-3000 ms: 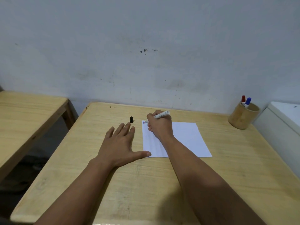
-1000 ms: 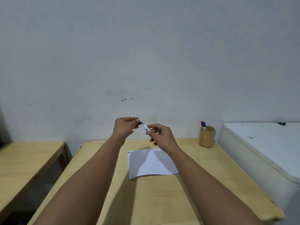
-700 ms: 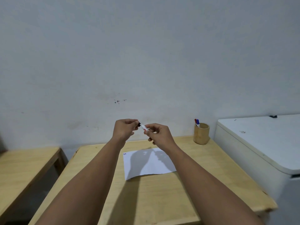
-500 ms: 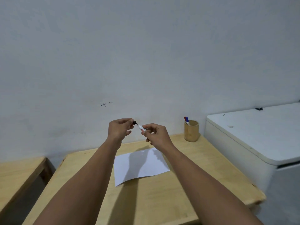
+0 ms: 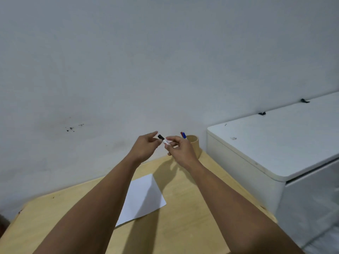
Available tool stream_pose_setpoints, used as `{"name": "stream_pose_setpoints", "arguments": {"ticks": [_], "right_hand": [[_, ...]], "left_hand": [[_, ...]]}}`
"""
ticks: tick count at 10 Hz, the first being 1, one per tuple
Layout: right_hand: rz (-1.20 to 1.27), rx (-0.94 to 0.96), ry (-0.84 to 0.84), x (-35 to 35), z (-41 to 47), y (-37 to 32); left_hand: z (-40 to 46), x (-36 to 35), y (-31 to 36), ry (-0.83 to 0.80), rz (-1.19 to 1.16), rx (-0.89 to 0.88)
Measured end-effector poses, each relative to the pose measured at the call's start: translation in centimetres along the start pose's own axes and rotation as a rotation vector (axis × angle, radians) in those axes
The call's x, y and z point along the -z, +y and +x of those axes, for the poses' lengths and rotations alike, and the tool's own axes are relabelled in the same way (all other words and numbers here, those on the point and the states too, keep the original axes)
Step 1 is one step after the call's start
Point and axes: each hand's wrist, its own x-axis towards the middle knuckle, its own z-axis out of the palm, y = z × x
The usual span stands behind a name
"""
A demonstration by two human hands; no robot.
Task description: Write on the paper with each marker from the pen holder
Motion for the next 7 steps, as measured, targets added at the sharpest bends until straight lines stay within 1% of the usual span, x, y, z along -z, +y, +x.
{"name": "stream_pose_setpoints", "arguments": {"ticks": [1,2,3,4,5,6,7], "right_hand": [[-0.069,0.061,0.172,3.7,3.5,0.4],[-0.073,0.072,0.312,6.7,7.4,1.1],[-0.051,0.061,0.339,7.8,10.1,2.1],[-0.050,0.011,0.293,7.3,11.5,3.6],[-0.114,-0.043,0.245,6.5,11.3,5.1],[-0.110,-0.068,0.187,5.6,10.6,6.6],[-0.076,-0.046,0.271,5.1,10.3,6.1]], "left_hand": [[3.2,-3.3,-0.6,-0.012,0.078,0.000],[6.0,-7.4,-2.0,-0.016,0.104,0.027],[8.1,-10.9,-3.6,-0.047,0.092,0.079],[9.8,-13.1,-5.1,-0.054,0.053,0.099],[10.3,-14.4,-5.8,-0.033,0.021,0.081],[9.9,-14.5,-6.3,-0.043,-0.021,0.046],[8.4,-13.7,-6.2,-0.025,-0.054,0.042]]}}
